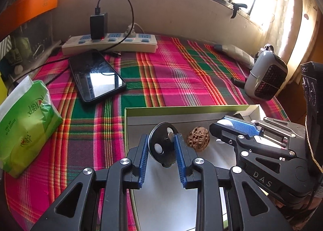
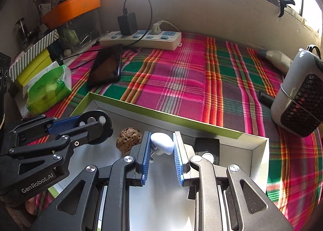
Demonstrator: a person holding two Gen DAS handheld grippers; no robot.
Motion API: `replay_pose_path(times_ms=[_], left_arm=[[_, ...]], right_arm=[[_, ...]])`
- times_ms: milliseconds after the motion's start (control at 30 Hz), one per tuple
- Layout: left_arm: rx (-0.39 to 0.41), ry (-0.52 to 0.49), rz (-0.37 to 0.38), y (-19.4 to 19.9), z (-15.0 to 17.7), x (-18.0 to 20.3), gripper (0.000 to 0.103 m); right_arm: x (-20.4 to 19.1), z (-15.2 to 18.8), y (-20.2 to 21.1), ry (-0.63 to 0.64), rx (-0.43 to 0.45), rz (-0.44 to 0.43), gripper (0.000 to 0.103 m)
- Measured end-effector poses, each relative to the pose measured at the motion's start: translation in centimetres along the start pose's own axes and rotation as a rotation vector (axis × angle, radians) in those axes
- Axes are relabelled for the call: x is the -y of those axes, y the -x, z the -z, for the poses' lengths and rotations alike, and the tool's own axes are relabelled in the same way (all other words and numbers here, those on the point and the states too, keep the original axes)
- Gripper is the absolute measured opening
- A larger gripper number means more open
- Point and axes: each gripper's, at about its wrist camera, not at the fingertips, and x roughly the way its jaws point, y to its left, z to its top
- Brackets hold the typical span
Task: Organize objects
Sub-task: 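Carry the black puck and white knob with both grippers into the box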
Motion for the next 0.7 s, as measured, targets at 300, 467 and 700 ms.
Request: replay_pose_path(times_ms=[300,467,700], left_arm=[[0.005,-0.017,-0.019,-0.28,-0.21,0.14,0.024],[0.006,-0.020,-0.022,-0.26,-0.20,0.19,0.024],[0.007,-0.024,-0.031,-0.22,-0.21,0.14,0.024]], right_arm=[[0.08,-0.08,-0.54,-0.004,-0.018,0.001,0.023],[0.11,-0.14,-0.70,-0.004,-0.028,0.009,0.023],[0.06,-0.21,-0.82,-0.004,-0.033,0.015,0.023]])
